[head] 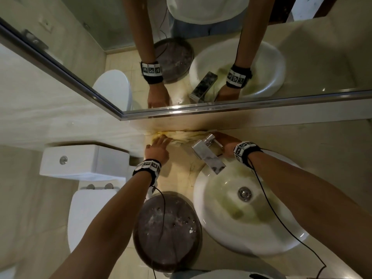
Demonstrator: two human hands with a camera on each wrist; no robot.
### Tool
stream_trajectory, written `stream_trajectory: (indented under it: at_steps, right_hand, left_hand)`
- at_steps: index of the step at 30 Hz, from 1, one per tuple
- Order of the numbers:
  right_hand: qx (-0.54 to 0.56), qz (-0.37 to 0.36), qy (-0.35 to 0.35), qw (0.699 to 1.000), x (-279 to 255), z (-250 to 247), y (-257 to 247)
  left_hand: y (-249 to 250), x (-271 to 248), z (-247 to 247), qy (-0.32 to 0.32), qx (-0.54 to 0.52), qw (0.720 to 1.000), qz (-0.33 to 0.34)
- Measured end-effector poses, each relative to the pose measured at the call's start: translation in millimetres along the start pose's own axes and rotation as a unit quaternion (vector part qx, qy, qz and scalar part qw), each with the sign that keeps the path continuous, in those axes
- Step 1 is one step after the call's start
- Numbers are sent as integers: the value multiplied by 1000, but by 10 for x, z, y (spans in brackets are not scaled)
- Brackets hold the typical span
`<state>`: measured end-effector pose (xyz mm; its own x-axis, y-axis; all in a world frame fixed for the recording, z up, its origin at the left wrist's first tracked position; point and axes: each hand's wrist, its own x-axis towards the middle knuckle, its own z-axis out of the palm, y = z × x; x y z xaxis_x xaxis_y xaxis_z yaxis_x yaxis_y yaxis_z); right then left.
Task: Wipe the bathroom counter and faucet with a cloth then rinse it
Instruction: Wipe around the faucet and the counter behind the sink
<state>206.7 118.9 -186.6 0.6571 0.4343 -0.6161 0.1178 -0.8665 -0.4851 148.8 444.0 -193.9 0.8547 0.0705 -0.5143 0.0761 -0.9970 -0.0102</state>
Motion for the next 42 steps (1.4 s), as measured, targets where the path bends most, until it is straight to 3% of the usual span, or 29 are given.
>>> stream_trajectory:
  at_steps: [3, 8, 13, 18, 21, 25, 28, 31, 35, 42]
  right_hand:
    - [-25, 13, -1, 1000, -49, -55, -87]
    - [-31, -30, 22, 999, -59, -113, -78]
    - [11, 15, 30, 999, -199, -147, 149]
    - [84, 52, 20, 995, -292, -145, 309]
    - [84, 41, 42, 995, -323, -52, 427]
    - [105, 44, 57, 992, -340, -37, 472]
    - [112, 57, 56, 991, -268, -68, 491]
    - [61, 4, 78, 995, -195, -102, 408]
    - [-50, -62, 63, 995, 2, -87, 192]
    - [-161, -24, 94, 982, 321, -16, -18]
  left_hand:
    - [-164, -26, -46, 5, -25, 999, -23]
    - [-201, -11, -103, 122, -158, 974, -102]
    - [60, 134, -164, 53, -241, 960, -132]
    - [133, 421, 130, 32, -302, 947, -100]
    - [599, 135, -279, -11, -319, 947, -25]
    - [968, 127, -511, -37, -310, 949, 54]
    - [889, 121, -574, -49, -313, 944, 95]
    - [695, 92, -520, -21, -289, 948, 130]
    - [542, 120, -429, 55, -252, 962, 92]
    - [529, 73, -289, -70, -156, 982, 86]
